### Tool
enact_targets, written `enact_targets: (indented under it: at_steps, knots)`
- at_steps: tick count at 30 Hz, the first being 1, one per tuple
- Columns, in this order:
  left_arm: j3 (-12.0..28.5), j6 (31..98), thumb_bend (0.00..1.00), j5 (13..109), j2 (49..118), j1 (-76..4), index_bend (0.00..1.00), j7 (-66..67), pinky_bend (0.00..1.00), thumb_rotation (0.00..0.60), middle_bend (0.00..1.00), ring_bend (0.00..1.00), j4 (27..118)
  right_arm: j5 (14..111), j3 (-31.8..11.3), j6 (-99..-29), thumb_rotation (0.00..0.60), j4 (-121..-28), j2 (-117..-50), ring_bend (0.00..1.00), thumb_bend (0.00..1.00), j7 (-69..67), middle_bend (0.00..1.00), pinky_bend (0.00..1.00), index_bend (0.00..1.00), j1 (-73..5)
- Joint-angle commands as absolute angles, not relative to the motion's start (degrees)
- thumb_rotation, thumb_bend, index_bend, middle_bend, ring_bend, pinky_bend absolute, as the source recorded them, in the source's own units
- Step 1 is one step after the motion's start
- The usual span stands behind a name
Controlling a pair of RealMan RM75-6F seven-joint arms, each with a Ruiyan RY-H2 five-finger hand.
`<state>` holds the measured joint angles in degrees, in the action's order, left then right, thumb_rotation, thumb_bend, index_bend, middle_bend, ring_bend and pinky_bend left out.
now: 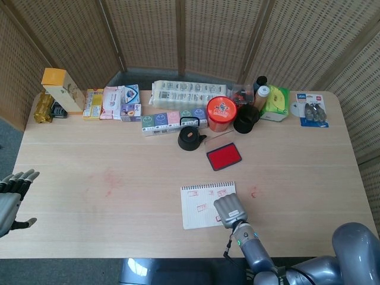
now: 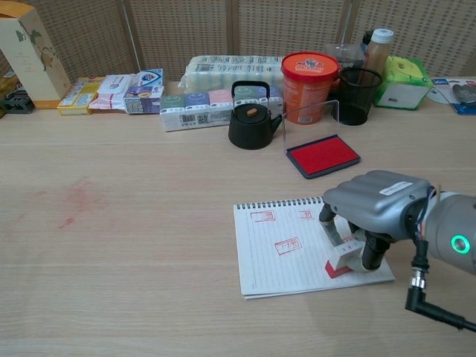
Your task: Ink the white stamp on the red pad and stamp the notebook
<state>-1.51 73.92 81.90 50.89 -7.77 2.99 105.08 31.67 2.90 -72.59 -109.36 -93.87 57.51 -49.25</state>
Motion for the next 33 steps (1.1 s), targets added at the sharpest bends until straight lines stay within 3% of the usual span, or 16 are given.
enact_targets:
  at_steps: [1, 21, 33]
  knots:
    - [-1.51, 73.98, 0.00, 81.87, 50.94, -7.75, 0.00, 3.13, 0.00, 0.600, 0.00, 0.00, 105.11, 32.23, 3.13, -72.22, 0.600, -109.18, -93.81, 1.00, 0.46, 57.07, 1.00, 1.00, 0.73, -48.96]
    - [-1.61, 73.86, 0.00, 81.77, 51.17, -7.80, 0.00, 3.48, 0.00, 0.600, 0.00, 0.00, 105.18, 33.48, 3.01, -68.31, 0.600, -105.58, -93.53, 1.00, 0.46, 54.28, 1.00, 1.00, 0.73, -47.58]
    - [-1.70, 74.22, 0.00, 82.33, 50.81, -7.67, 0.00, 2.72, 0.00, 0.600, 0.00, 0.00, 105.27, 34.15, 1.50, -72.99, 0.600, -113.33, -90.65, 1.00, 0.46, 58.33, 1.00, 1.00, 0.72, -48.59]
